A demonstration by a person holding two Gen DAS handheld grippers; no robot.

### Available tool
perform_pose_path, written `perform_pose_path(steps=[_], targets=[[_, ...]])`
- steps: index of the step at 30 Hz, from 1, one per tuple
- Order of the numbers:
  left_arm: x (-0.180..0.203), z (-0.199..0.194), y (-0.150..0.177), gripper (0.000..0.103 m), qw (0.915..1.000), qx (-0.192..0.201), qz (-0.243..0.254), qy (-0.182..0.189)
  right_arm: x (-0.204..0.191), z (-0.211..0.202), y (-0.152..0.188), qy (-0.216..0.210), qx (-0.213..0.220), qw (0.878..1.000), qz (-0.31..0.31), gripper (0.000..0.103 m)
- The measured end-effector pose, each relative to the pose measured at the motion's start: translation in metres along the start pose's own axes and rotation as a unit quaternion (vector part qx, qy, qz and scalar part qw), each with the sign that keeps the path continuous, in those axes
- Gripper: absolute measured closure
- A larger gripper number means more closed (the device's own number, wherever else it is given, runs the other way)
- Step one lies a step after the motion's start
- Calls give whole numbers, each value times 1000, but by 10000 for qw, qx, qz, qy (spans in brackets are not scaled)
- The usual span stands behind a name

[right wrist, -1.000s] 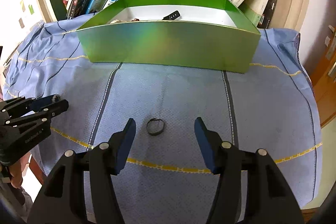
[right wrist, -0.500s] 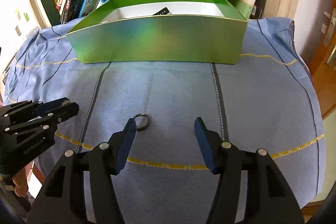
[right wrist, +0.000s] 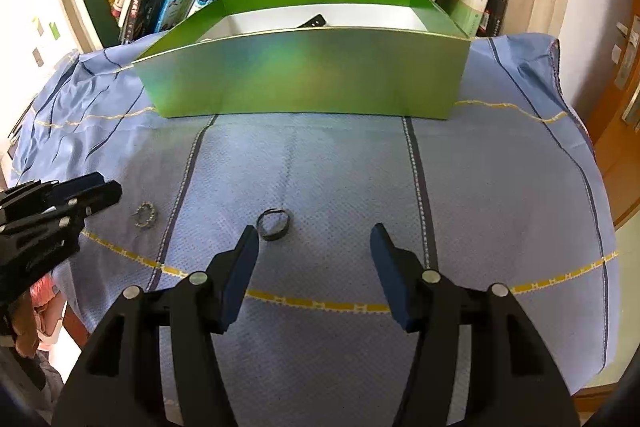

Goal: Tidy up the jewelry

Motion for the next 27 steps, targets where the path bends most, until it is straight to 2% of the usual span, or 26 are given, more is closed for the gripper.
perform_pose_path(steps=[5, 10, 15, 16, 17, 19, 23, 27], targets=[[26, 10, 6, 74, 9993, -163, 196, 267, -3, -4, 0, 20, -6, 10000, -48, 46], [29, 19, 9, 74, 9996, -229, 133, 113, -13, -3, -3, 34, 26, 9998, -201, 47], [29, 18, 10, 74, 9997, -190, 133, -10, -25, 12, -7, 251, -14, 9991, -352, 73], [28, 19, 10, 74, 9997, -185, 136, -21, -26, 12, -8, 255, -2, 9990, -363, 81], [28, 19, 11, 74, 9997, -180, 134, -26, -26, 13, -8, 230, -12, 9991, -350, 84], [26, 19, 10, 73, 9998, -172, 92, -2, -22, 13, -8, 166, -25, 9994, -293, 84], [23, 21, 9, 65, 9999, -146, -8, -11, -7, 11, -5, 344, -13, 9993, -167, 84], [22, 23, 7, 64, 9999, -110, -48, -31, 15, 10, -3, 520, -11, 9985, 162, 84]])
Point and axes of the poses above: each gripper's, at about its wrist camera, not at the fingertips, and z roughly the way its jaws point, x to its right, y to its underside, the point moved 1 cm from there along z, roughly the way its jaws point, and after that the axes turned 5 degrees about y, right-handed, at the moved point
